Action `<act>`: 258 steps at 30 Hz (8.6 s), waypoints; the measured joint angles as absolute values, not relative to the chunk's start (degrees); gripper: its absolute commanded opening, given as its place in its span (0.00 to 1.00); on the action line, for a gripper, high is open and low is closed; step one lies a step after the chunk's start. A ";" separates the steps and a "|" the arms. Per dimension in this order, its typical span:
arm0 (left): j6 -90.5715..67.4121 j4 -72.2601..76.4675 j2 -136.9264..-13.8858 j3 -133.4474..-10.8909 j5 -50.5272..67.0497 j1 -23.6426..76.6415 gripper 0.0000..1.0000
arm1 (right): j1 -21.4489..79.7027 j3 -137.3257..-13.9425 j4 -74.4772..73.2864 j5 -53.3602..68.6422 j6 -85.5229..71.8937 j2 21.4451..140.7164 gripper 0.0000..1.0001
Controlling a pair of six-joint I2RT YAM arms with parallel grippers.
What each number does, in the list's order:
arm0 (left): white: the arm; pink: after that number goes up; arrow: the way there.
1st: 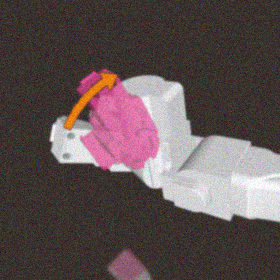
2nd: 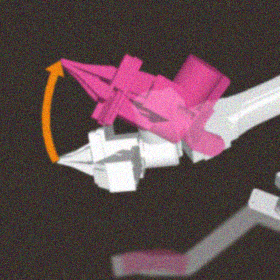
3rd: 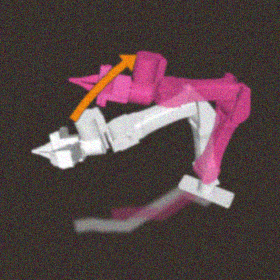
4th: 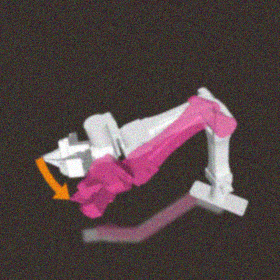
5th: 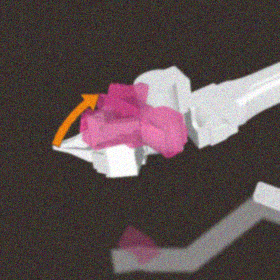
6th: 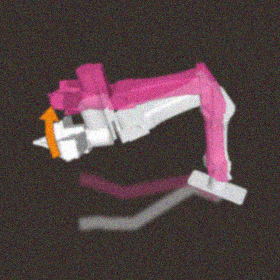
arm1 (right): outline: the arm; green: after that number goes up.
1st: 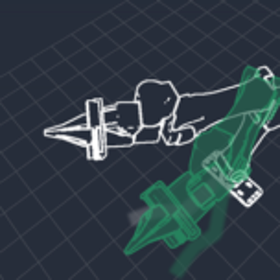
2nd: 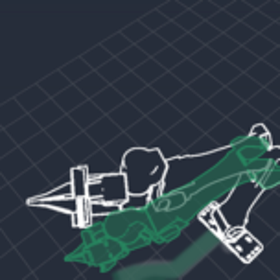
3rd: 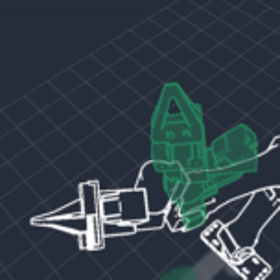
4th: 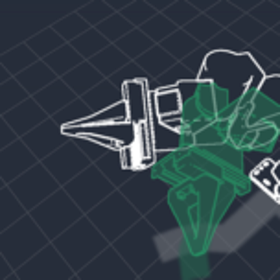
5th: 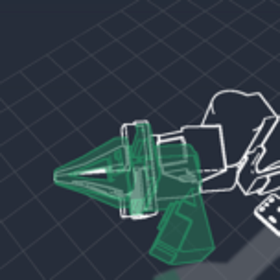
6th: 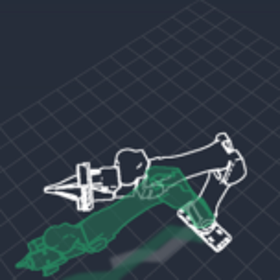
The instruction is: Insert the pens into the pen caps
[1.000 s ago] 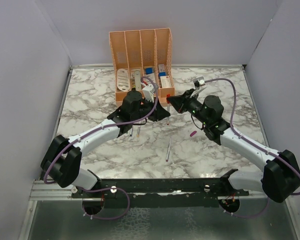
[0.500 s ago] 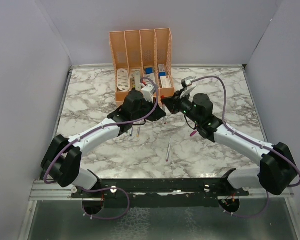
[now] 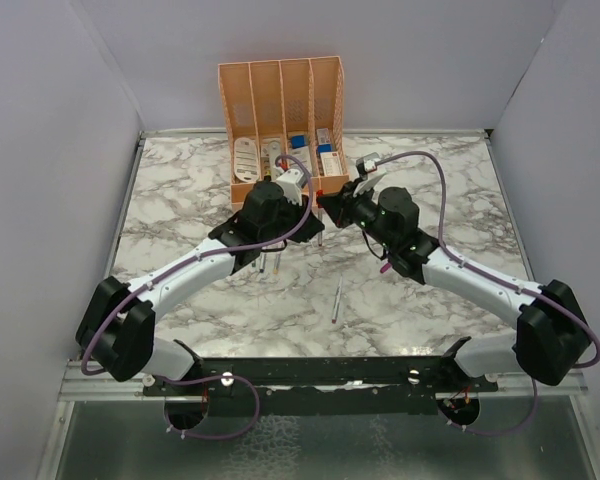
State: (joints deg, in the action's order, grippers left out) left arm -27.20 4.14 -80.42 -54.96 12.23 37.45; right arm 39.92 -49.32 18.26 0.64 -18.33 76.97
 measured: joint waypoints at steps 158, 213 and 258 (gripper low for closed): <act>-20.23 -31.86 -109.19 -73.14 11.09 56.58 0.43 | 38.92 -46.02 -42.00 -35.29 -61.71 67.75 0.37; -25.63 -37.80 -114.52 -77.10 -1.65 58.24 0.26 | 34.52 -49.23 -39.97 -34.72 -56.66 72.31 0.37; -19.62 -47.92 -114.72 -78.89 -24.88 53.23 0.00 | 29.50 -49.54 -37.15 -20.93 -52.18 86.52 0.35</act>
State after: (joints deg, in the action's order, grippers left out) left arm -19.62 -47.92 -114.72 -78.89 -24.88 53.23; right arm 29.50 -49.54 -37.15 -20.93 -52.18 86.52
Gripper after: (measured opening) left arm 0.120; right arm 0.346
